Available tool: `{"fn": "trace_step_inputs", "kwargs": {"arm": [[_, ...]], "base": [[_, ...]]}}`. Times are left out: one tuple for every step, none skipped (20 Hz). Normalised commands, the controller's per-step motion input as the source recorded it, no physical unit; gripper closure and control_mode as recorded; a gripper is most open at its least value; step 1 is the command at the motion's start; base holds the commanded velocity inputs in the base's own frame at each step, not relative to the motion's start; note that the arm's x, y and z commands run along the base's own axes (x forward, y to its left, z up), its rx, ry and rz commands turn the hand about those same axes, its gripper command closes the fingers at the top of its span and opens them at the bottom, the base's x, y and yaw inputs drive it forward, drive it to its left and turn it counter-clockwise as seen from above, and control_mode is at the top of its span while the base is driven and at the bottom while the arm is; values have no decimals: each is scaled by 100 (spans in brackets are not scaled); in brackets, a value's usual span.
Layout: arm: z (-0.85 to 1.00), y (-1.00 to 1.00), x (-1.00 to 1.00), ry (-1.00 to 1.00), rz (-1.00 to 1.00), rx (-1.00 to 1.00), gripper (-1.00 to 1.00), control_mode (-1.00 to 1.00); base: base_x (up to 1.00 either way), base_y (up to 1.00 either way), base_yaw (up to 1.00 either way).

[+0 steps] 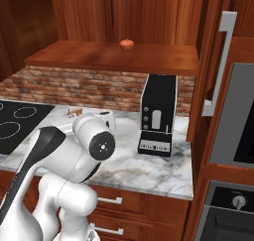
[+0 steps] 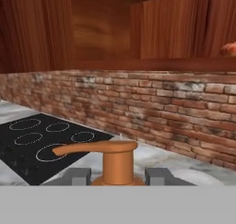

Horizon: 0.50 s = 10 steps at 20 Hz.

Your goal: Pick the spray and soap dispenser from the cabinet and place them on the counter.

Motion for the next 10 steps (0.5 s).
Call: {"fn": "trace_step_inputs", "kwargs": {"arm": [[-42,28,-1,0,-6,10,100,-100],[-46,27,0,0,-6,12,100,-100],[-52,23,0,0,-4,14,100,-100],[-59,20,-1,-5,-2,13,100,-100],[-59,20,-2,-10,-1,12,100,-100],[-70,27,0,-16,-1,12,100,-100],[-75,33,0,-20,-2,10,100,-100],[-76,40,0,-24,-3,9,100,-100],[-77,43,0,-25,-5,8,100,-100],[-76,49,0,-27,-7,8,100,-100]], "base": [[0,0,0],[0,0,0],[0,0,0],[0,0,0],[0,0,0],[0,0,0],[0,0,0],[0,0,0],[0,0,0],[0,0,0]]}}
